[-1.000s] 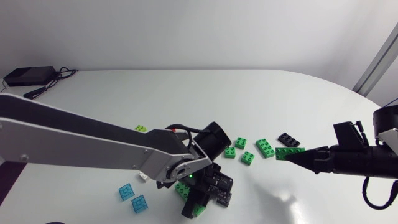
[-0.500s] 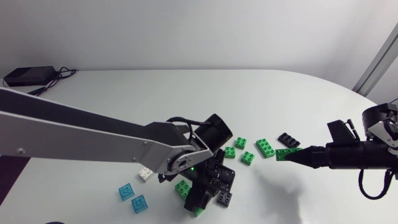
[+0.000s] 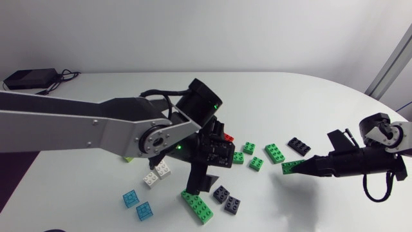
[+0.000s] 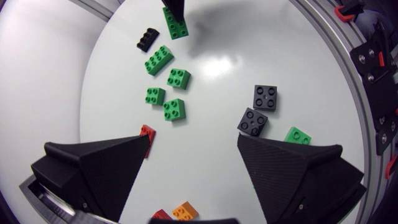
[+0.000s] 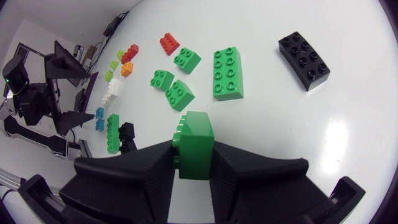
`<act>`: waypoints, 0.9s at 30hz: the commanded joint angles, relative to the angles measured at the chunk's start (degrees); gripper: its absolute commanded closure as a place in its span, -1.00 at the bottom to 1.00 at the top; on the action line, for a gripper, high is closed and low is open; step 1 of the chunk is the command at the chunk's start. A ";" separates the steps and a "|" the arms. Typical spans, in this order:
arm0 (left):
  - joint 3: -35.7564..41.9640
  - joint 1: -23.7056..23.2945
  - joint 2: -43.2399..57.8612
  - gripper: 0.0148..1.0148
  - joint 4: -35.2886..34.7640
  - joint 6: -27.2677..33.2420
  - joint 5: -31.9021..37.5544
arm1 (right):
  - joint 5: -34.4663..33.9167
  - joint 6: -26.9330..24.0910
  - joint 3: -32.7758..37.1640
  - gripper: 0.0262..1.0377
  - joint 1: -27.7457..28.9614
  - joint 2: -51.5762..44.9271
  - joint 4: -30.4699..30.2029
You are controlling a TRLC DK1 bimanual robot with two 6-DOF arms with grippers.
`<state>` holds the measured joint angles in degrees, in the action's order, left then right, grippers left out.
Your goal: Separate the duplo bricks
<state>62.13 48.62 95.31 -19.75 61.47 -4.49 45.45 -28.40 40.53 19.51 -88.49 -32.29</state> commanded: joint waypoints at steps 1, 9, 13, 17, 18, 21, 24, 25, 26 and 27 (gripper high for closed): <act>-1.66 -0.63 -2.32 -0.94 -0.12 -1.36 -0.08 | -0.28 -1.74 1.39 0.55 0.00 -2.30 -1.37; -5.00 -1.25 -6.45 -0.94 0.15 -2.32 -0.08 | -0.89 -5.52 3.41 0.55 -1.75 -6.70 -5.32; -6.67 -0.81 -7.77 -0.94 0.94 -3.82 -0.08 | -0.89 -5.79 4.11 0.55 -2.98 -7.84 -5.85; -9.83 -0.98 -9.53 -0.94 2.17 -3.99 -0.08 | -0.98 -6.05 4.29 0.55 -4.30 -8.81 -6.29; -10.62 -1.07 -10.05 -0.94 2.70 -3.99 -0.08 | -0.98 -6.05 4.47 0.55 -4.83 -9.16 -6.47; -12.29 -1.78 -11.02 -0.94 3.49 -3.90 -0.08 | -1.15 -5.87 5.35 0.55 -6.24 -11.00 -6.73; -13.52 -2.21 -11.81 -0.94 4.02 -3.99 -0.08 | -1.15 -5.96 6.49 0.53 -7.47 -14.43 -6.73; -13.79 -2.21 -12.16 -0.94 4.02 -3.99 -0.08 | -1.15 -6.05 6.75 0.48 -7.82 -15.49 -6.55; -14.05 -2.13 -12.34 -0.94 4.02 -3.99 -0.08 | -1.24 -6.14 6.93 0.44 -7.91 -16.28 -6.20; -14.32 -2.13 -12.60 -0.94 4.02 -3.99 -0.08 | -1.24 -6.05 7.10 0.39 -7.91 -17.07 -5.68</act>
<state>49.41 46.83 84.03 -16.05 58.59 -4.49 46.33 -33.10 47.70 12.21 -102.41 -38.46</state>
